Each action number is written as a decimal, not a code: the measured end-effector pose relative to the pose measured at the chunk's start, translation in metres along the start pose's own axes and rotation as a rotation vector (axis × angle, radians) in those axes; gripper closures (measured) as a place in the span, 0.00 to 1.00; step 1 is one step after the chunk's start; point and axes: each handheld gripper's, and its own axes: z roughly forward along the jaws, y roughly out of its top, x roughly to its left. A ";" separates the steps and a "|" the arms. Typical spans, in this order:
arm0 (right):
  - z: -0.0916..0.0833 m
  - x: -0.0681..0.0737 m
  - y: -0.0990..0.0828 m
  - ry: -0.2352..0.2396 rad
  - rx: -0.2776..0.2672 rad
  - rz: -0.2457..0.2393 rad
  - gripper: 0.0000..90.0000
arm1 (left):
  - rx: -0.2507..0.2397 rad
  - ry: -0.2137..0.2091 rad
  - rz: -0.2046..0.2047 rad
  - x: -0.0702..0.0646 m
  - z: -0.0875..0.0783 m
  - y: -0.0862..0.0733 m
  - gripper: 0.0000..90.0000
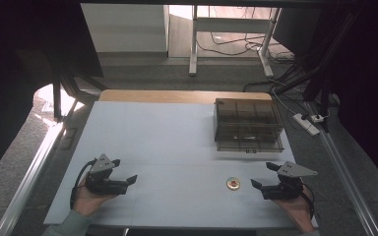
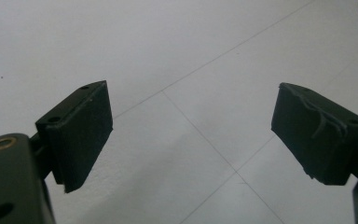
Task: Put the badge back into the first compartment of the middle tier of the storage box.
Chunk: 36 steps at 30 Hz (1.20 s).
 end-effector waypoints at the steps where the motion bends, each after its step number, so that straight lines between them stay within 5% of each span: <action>1: 0.000 0.000 0.000 0.003 0.001 -0.001 0.13 | 0.006 0.000 0.006 0.000 0.002 0.000 0.15; 36: 0.001 0.003 0.002 0.006 0.018 0.015 0.16 | 0.032 -0.009 0.063 -0.009 0.010 0.003 0.16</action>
